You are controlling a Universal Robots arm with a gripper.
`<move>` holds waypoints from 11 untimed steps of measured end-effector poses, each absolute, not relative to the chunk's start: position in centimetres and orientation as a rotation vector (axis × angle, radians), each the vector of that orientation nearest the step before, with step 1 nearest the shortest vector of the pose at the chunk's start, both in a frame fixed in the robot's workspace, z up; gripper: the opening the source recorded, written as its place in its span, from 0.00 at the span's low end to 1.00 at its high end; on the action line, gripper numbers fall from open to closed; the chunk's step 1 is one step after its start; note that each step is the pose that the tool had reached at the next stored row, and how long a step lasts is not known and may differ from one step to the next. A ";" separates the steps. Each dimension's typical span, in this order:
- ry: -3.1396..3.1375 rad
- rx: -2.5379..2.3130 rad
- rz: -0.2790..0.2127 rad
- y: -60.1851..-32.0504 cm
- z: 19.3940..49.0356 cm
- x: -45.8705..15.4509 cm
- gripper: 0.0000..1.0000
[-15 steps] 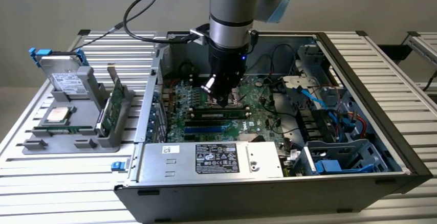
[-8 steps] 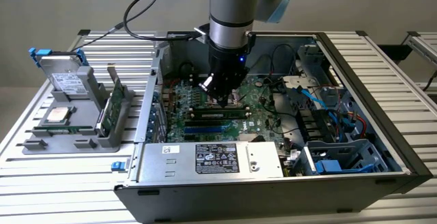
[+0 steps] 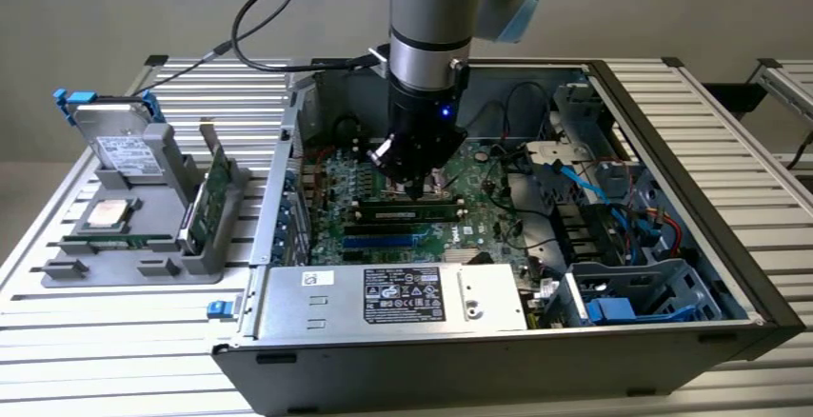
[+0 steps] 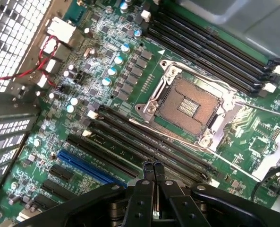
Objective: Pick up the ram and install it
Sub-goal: 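Press down the ram until it locks into place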
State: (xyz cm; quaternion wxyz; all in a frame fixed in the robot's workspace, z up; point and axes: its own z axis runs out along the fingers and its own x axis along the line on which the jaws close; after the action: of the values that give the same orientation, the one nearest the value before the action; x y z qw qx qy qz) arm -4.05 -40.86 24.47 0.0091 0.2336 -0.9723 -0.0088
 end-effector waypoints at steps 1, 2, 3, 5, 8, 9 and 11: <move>-3.043 0.705 -0.028 -40.9 24.5 -4.0 0.10; -3.049 0.678 -0.028 -40.9 24.5 -4.0 0.10; -3.055 0.651 -0.028 -40.9 24.5 -4.0 0.10; -3.066 0.599 -0.029 -40.9 24.5 -4.0 0.10; -3.081 0.520 -0.030 -40.9 24.5 -4.0 0.10; -3.086 0.492 -0.030 -40.9 24.5 -4.1 0.10; -3.094 0.439 -0.030 -40.9 24.5 -4.0 0.10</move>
State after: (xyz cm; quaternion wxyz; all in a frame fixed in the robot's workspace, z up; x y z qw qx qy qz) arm -4.05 -40.86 24.46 0.0082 0.1404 -0.9900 -0.0097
